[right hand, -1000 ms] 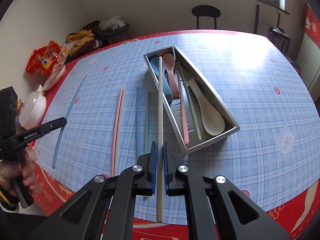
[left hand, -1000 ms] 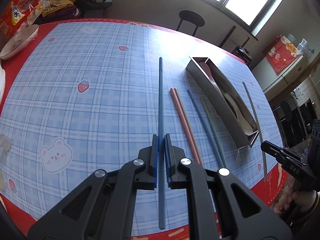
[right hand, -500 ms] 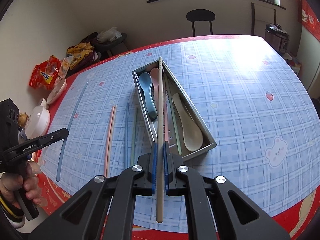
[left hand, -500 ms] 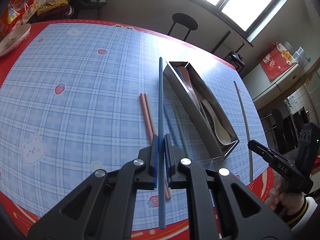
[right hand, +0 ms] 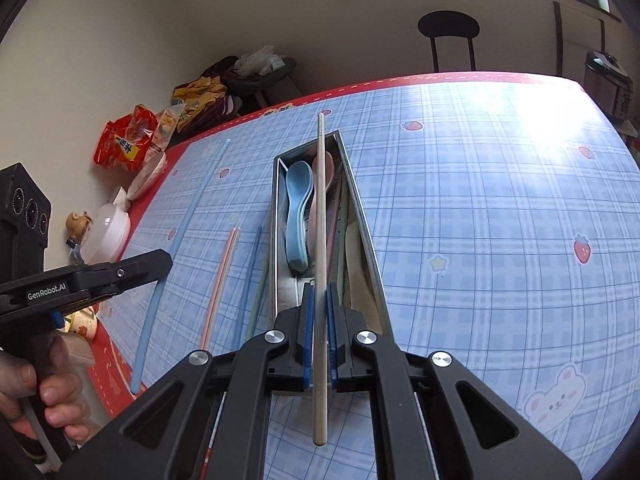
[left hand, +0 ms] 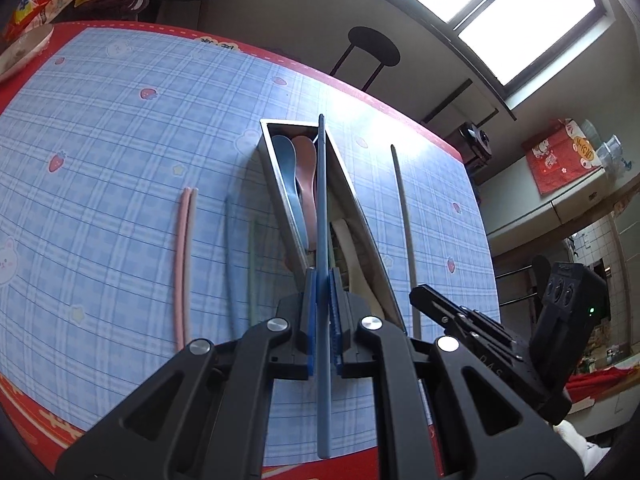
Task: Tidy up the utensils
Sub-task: 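Lower the blue chopstick into the tray and open the left tool while the right tool lowers the beige chopstick, then open the right tool to release the beige chopstick while the left tool withdraws, then move both open tools over the remaining chopsticks on the cloth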
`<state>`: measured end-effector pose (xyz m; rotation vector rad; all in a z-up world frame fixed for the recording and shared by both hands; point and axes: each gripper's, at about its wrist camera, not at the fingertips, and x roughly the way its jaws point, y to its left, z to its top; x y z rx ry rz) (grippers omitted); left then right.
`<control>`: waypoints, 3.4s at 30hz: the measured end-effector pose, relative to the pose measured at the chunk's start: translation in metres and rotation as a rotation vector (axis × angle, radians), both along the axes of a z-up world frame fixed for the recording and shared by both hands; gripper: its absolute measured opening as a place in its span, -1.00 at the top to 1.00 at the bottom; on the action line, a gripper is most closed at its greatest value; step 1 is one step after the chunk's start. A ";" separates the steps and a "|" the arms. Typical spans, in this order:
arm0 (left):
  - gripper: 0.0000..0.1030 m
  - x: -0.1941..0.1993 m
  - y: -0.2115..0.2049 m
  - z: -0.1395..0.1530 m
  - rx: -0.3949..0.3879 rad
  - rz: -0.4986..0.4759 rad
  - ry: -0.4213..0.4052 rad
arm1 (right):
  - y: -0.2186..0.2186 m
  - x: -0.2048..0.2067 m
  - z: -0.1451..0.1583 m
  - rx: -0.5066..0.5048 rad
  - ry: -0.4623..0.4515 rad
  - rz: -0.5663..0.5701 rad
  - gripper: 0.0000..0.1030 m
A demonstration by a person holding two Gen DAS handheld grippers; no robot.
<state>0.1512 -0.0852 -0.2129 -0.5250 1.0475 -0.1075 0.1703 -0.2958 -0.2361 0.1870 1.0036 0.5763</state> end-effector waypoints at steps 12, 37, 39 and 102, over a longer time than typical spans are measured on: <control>0.80 0.049 -0.029 -0.051 -0.101 0.079 0.142 | -0.010 0.025 -0.013 0.028 0.040 0.054 0.87; 0.78 0.090 -0.031 -0.073 -0.036 0.101 0.182 | 0.001 0.050 -0.028 0.019 0.098 0.054 0.87; 0.71 0.086 -0.022 -0.067 -0.015 0.113 0.165 | 0.011 0.053 -0.031 0.013 0.108 0.056 0.87; 0.44 -0.035 0.135 -0.086 0.120 -0.141 0.025 | 0.165 -0.038 -0.073 -0.307 0.064 0.039 0.82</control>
